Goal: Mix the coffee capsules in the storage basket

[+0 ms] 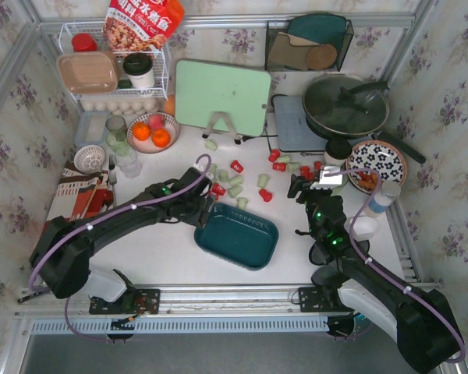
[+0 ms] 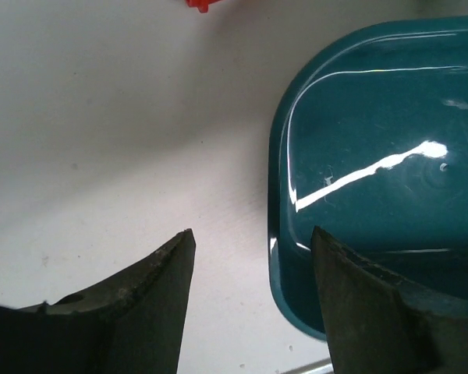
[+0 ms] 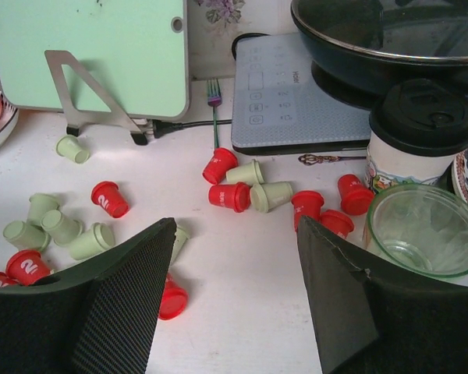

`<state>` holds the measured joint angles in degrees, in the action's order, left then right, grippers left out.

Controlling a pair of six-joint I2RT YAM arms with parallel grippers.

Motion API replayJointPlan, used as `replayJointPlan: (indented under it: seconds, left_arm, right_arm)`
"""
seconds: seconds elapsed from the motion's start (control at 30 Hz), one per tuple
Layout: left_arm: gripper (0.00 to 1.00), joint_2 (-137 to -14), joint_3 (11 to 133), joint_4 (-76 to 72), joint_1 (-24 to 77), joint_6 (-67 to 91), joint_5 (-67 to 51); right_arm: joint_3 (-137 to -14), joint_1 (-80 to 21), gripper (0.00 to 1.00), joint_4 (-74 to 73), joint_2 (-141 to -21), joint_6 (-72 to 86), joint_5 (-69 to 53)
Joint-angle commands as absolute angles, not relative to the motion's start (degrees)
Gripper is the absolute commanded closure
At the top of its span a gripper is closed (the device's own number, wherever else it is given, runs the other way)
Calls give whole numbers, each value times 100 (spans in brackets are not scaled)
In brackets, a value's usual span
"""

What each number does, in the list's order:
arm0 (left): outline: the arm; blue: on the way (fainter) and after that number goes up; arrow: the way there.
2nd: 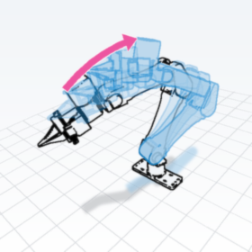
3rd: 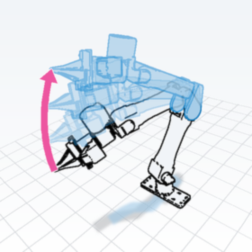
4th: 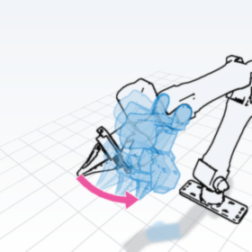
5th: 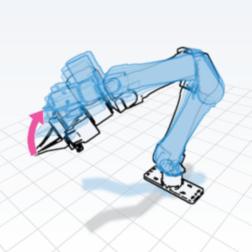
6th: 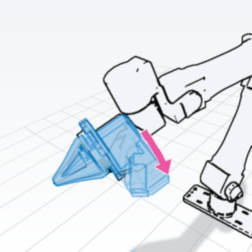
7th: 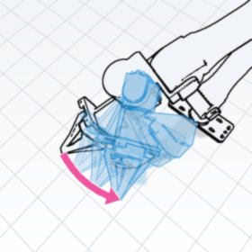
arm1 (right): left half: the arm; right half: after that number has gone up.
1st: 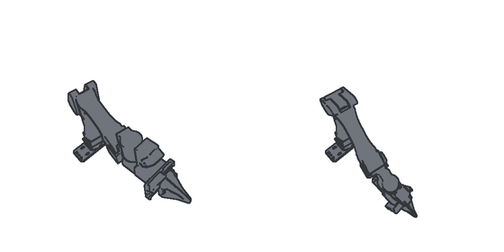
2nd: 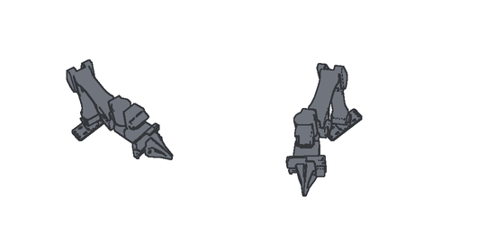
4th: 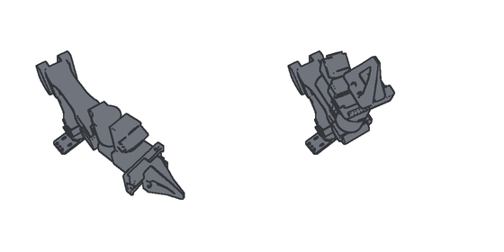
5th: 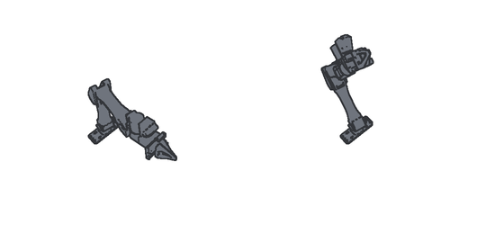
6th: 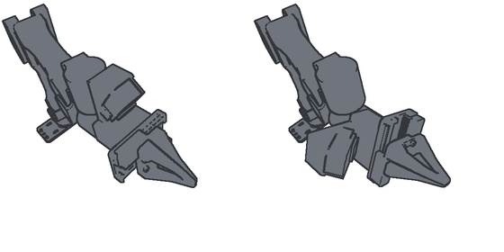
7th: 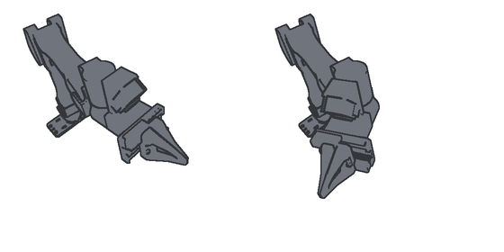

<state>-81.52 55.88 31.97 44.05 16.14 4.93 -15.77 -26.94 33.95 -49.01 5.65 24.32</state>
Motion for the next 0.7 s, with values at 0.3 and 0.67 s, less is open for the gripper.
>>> replayJointPlan:
  seconds: [0.3, 0.67]
  left_arm:
    - [61, -8886, 5605, 2729, 4498, 1682, 282]
    - [100, -8384, 5537, 2749, 4518, 1924, 454]
  right_arm:
    - [-1685, -2697, 29, 3377, -4990, 642, 2347]
    - [-1695, -2697, 29, 3357, -5029, 639, 2377]
